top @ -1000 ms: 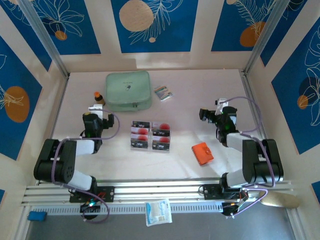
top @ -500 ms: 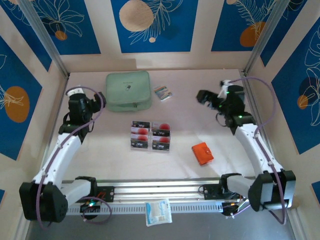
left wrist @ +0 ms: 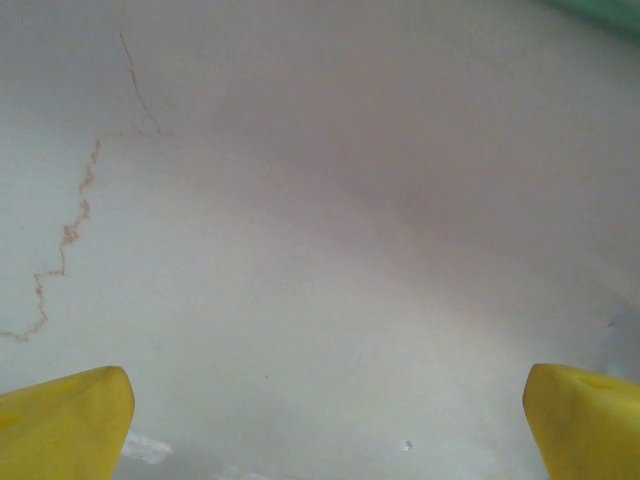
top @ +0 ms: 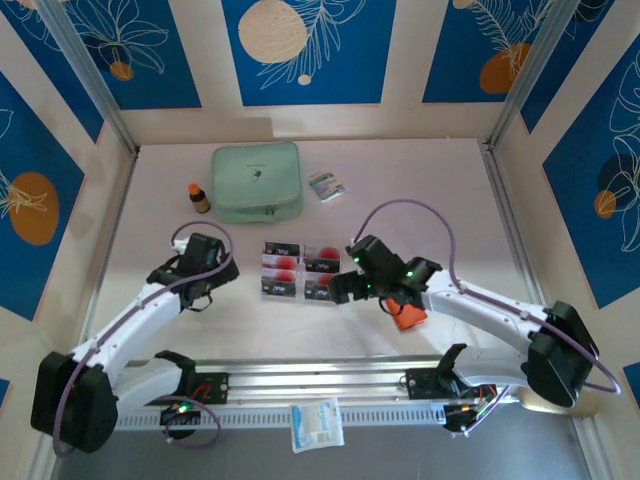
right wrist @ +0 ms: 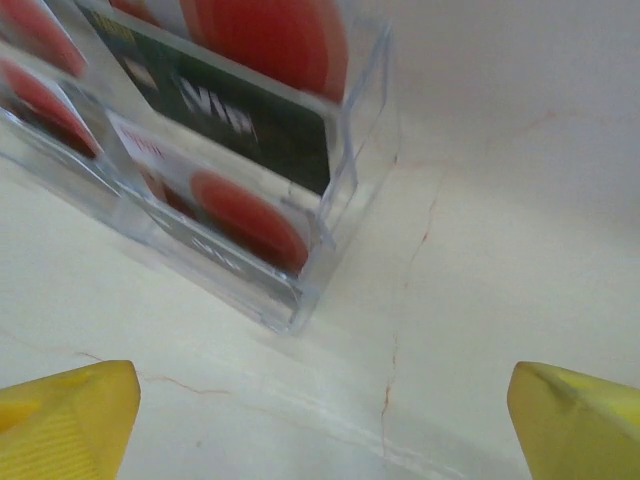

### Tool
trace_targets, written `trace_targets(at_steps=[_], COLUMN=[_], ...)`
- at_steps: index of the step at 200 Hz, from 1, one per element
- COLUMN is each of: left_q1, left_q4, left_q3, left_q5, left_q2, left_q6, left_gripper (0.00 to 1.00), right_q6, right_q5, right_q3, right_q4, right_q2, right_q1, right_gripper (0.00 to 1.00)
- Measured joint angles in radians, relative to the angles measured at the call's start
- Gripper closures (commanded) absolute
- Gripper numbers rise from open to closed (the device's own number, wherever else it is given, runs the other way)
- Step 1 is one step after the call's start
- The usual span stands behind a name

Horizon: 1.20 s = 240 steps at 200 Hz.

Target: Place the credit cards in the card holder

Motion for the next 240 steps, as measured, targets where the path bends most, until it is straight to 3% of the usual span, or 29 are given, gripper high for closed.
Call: trace_targets(at_steps=[53,117,168,240], left_q1=[-0.051,-0.101,-0.144,-0.211], left_q4=[0.037,0.098,0.137,0.155], left_q3=[0.000,0.010,0.060,0.216], left_q5=[-0.025,-0.024,-0.024,-0.025], left_q2=[0.141,0.251,0.351,0.525], left_q6=[0.006,0.012,0.016,0.018], left_gripper=[0.00,0.00,0.00,0.00], right_q6=[0.028,0.030,0.023,0.006], right_q5=[0.118,0.212,0.254,0.266], right_q3=[0.016,0.076,0.108,0.134], right_q4=[-0.037,-0.055,-0.066,-0.084], right_q2=[0.174,0.305,0.355,0.399], right_q1=[0.122,0.135,0.085,-0.072], right_gripper=[0.03,0.03,0.03,0.03])
